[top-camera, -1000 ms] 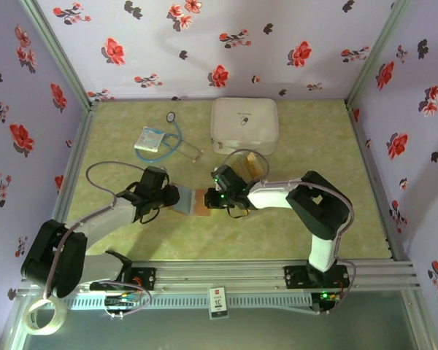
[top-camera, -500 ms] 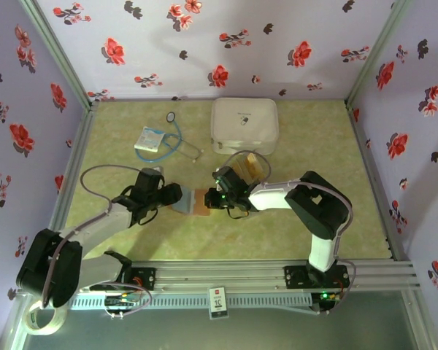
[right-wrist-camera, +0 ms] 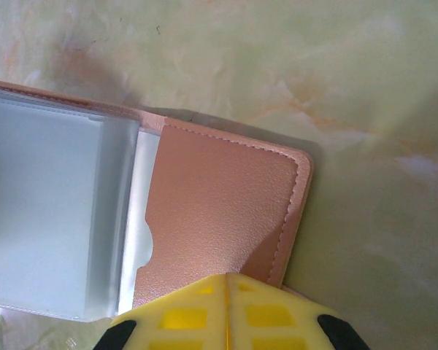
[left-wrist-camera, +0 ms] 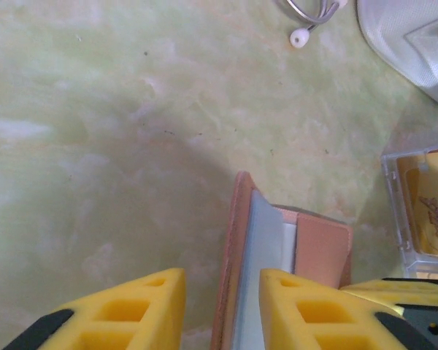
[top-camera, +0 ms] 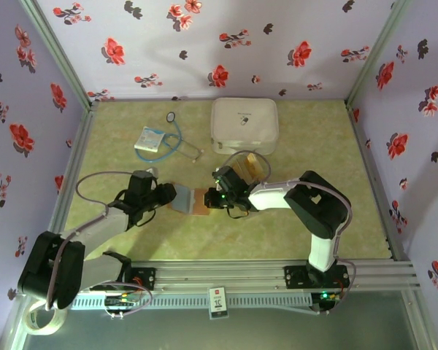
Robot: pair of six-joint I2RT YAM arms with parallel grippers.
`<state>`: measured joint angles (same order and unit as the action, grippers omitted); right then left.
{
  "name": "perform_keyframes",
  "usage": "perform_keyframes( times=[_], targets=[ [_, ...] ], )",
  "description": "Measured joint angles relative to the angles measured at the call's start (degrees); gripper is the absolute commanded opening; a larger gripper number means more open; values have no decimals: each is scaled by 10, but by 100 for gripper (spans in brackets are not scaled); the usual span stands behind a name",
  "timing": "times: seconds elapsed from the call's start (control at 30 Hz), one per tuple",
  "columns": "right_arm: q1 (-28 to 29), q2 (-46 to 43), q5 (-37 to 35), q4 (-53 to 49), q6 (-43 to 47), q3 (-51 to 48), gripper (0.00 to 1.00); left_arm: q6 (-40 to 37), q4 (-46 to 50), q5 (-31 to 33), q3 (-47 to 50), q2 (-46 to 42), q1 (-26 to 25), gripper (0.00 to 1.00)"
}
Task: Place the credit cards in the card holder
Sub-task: Open the card holder at the center of the table.
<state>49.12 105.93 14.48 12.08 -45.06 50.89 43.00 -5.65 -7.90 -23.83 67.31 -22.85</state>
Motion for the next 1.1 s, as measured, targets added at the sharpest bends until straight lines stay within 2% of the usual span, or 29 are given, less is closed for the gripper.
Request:
perform_keyframes(
  times=[0.53,0.73,0.87,1.1],
  targets=[
    [-3,3,11,3,0,0,5,17,-18,-9,7,-6,3,0],
    [-5,9,20,13,0,2,5,24,-27,-31,7,-23,3,0],
    [-5,18,24,23,0,8,5,38,-40,-39,1,-33,-14,0],
    [-5,24,25,22,0,16,5,54,-73,-43,-11,4,-32,0]
  ],
)
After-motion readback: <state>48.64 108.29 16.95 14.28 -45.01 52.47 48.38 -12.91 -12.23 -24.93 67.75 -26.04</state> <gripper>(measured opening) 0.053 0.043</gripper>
